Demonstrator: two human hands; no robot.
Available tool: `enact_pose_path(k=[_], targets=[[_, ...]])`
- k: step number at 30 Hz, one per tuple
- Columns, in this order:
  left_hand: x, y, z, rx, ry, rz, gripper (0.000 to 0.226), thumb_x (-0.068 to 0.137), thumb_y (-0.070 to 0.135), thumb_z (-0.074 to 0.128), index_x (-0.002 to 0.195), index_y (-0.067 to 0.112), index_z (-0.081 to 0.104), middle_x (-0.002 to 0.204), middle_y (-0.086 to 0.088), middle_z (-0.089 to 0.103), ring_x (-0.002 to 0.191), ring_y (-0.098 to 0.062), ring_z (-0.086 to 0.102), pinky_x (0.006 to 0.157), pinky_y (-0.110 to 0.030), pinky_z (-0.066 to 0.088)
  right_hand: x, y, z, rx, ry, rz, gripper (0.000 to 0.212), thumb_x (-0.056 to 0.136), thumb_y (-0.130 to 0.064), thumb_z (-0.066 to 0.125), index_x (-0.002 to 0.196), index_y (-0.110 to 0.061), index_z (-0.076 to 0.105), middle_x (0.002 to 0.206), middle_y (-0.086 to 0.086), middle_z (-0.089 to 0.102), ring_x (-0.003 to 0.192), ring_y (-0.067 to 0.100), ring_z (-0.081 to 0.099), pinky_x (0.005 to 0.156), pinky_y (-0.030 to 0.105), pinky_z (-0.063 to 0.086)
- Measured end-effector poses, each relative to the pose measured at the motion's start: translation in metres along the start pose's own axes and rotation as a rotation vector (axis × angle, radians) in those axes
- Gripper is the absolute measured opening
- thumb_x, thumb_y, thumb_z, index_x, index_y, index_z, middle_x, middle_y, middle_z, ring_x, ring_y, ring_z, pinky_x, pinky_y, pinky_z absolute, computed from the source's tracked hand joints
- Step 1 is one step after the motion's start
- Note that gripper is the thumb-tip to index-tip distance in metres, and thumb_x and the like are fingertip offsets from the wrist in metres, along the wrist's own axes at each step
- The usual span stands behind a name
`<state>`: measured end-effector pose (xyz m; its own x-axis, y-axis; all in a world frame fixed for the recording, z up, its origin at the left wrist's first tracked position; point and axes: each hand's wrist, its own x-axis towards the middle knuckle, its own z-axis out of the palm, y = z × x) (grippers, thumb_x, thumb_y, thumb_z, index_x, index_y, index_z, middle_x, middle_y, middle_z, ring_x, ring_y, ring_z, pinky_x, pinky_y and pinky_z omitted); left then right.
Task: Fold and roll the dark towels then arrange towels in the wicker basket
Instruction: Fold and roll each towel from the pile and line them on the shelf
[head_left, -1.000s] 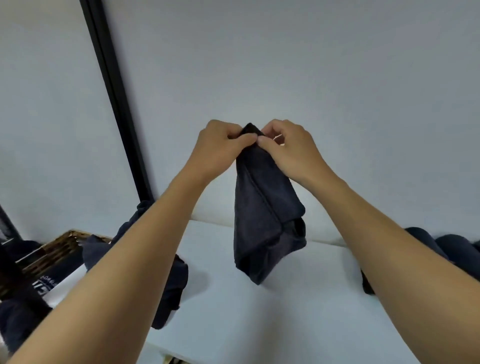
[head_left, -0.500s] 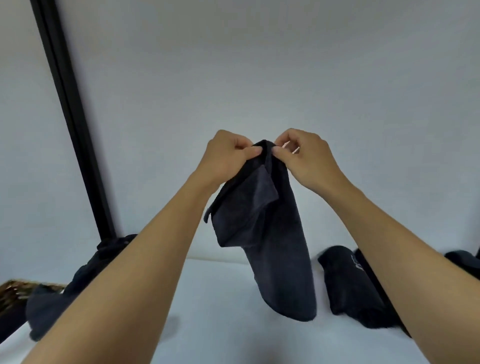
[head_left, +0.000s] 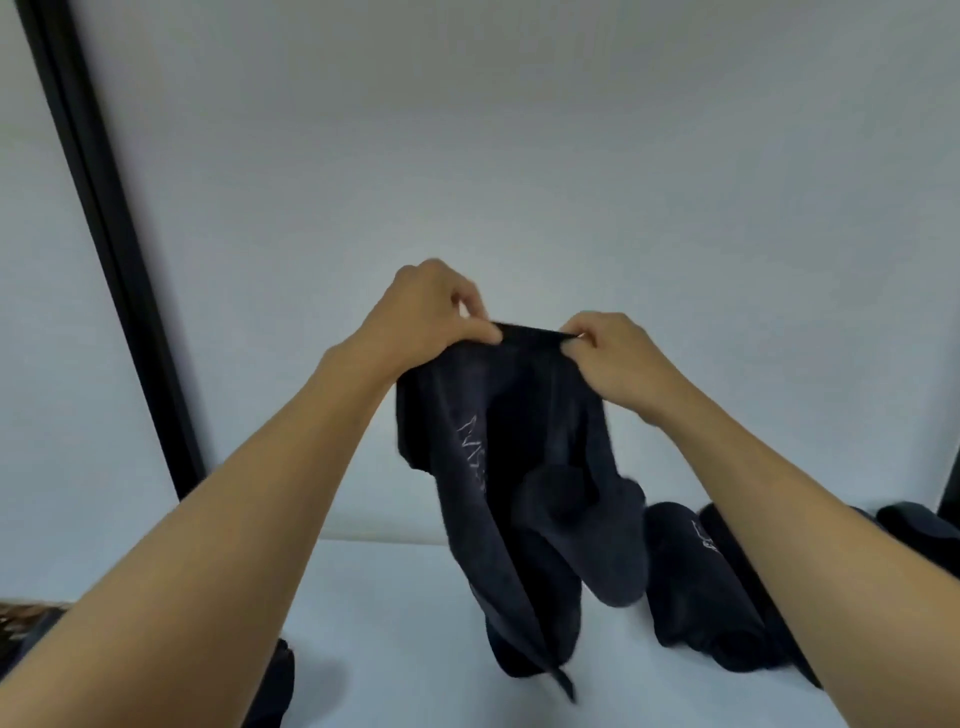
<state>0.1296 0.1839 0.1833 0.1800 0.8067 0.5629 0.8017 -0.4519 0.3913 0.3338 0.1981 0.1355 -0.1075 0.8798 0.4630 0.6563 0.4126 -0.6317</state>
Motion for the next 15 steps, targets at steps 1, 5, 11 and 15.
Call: enact_pose_path(k=[1, 5, 11, 15], targets=[[0.001, -0.007, -0.003, 0.128, -0.087, -0.019, 0.019, 0.071, 0.034, 0.084, 0.069, 0.019, 0.072, 0.059, 0.002, 0.059, 0.058, -0.011, 0.055, 0.054, -0.017, 0.042, 0.004, 0.005, -0.003, -0.08, 0.054, -0.031, 0.018, 0.098, -0.02, 0.047, 0.099, -0.018, 0.065, 0.091, 0.0, 0.064, 0.088, 0.021, 0.059, 0.075, 0.03, 0.043], [0.001, -0.042, -0.007, 0.378, -0.231, -0.139, 0.022, 0.08, 0.025, 0.078, 0.068, 0.02, 0.06, 0.069, 0.001, 0.057, 0.078, -0.025, 0.062, 0.06, -0.027, 0.044, 0.014, 0.015, -0.015, -0.175, 0.056, -0.22, 0.017, 0.098, -0.036, 0.052, 0.094, -0.023, 0.062, 0.076, -0.003, 0.06, 0.075, 0.016, 0.055, 0.067, 0.029, 0.04], [-0.009, -0.071, -0.016, 0.353, 0.059, -0.179, 0.012, 0.092, 0.029, 0.063, 0.086, 0.021, 0.07, 0.083, -0.006, 0.065, 0.082, -0.029, 0.061, 0.073, -0.038, 0.051, 0.021, 0.043, -0.04, -0.365, -0.286, -0.171, 0.024, 0.085, -0.04, 0.071, 0.076, -0.019, 0.066, 0.076, -0.002, 0.064, 0.072, 0.014, 0.057, 0.061, 0.026, 0.039], [-0.012, -0.082, -0.018, 0.244, 0.198, -0.195, 0.016, 0.093, 0.025, 0.062, 0.088, 0.013, 0.072, 0.082, -0.007, 0.068, 0.081, -0.029, 0.062, 0.073, -0.036, 0.05, 0.027, 0.069, -0.054, -0.502, -0.256, -0.054, 0.031, 0.094, -0.028, 0.061, 0.071, -0.007, 0.059, 0.072, 0.004, 0.059, 0.07, 0.022, 0.054, 0.062, 0.029, 0.037]])
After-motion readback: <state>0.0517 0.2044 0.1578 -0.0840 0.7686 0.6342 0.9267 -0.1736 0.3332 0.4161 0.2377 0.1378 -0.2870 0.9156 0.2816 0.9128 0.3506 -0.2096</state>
